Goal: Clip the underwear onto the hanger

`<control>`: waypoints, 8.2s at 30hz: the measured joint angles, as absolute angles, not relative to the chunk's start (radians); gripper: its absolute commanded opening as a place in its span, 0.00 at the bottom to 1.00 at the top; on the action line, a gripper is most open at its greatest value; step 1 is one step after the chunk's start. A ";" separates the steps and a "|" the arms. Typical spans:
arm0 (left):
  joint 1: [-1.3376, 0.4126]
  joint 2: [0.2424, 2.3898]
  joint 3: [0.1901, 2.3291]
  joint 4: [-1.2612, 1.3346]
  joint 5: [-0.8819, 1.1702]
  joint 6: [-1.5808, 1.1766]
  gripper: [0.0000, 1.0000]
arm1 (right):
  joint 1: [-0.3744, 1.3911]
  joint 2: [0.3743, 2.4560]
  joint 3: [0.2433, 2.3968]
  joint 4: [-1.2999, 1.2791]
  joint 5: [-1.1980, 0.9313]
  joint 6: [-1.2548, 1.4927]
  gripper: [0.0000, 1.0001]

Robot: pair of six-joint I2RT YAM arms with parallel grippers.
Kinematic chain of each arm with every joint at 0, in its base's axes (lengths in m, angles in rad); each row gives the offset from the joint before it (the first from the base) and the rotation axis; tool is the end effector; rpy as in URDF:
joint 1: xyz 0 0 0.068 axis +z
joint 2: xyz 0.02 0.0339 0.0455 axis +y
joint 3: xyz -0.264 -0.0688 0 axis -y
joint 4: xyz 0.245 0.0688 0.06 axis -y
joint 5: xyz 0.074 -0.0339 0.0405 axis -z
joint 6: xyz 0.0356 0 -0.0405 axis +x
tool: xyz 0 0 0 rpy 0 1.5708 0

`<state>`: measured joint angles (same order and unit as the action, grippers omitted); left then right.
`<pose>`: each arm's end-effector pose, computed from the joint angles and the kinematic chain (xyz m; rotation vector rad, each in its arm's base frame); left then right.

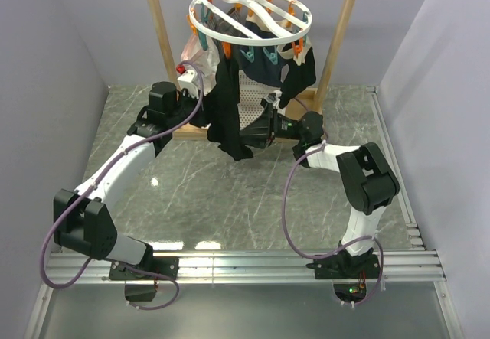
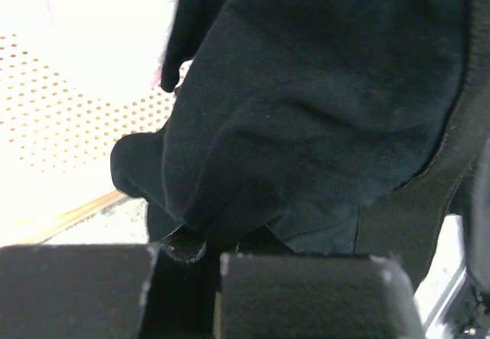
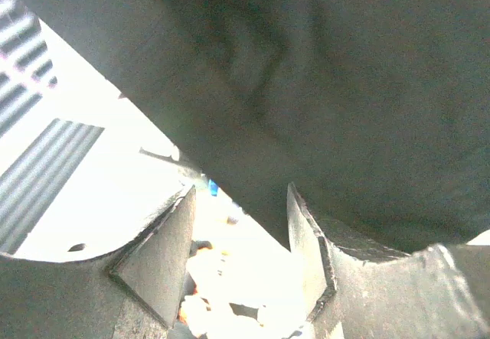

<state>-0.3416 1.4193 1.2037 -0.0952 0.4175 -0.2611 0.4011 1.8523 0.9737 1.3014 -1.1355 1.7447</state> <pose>0.3096 -0.1254 0.3481 0.3718 1.8977 -0.8002 0.3345 0.1769 0.2533 -0.2047 1.9106 2.2755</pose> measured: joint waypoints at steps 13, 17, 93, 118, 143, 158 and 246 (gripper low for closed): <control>-0.336 1.441 1.244 -0.104 0.440 -0.343 0.00 | 0.402 1.724 0.935 1.149 -1.160 1.371 0.62; -0.337 1.442 1.248 -0.103 0.459 -0.363 0.00 | 0.402 1.668 0.960 1.046 -1.157 1.208 0.59; -0.884 1.356 0.656 0.785 -0.019 0.561 0.57 | 0.416 1.476 1.377 -0.300 -0.426 0.962 0.00; -0.921 1.271 0.651 0.720 -0.050 0.383 0.96 | 0.385 1.476 1.324 -0.279 -0.447 1.095 0.00; -0.720 1.263 0.779 0.670 -0.030 0.189 0.00 | 0.378 1.477 1.287 -0.240 -0.524 1.235 0.32; -0.422 1.415 0.771 0.541 0.334 -0.553 0.00 | 0.289 1.473 1.288 -0.210 -0.516 1.057 0.67; -0.678 1.708 1.287 0.942 0.113 -0.072 0.70 | 0.157 1.329 1.526 -0.037 -0.614 0.389 0.71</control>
<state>-0.6777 1.7084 1.2873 0.9417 0.1131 -0.0723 0.1574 1.3293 1.5265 -0.0368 -0.6140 0.3893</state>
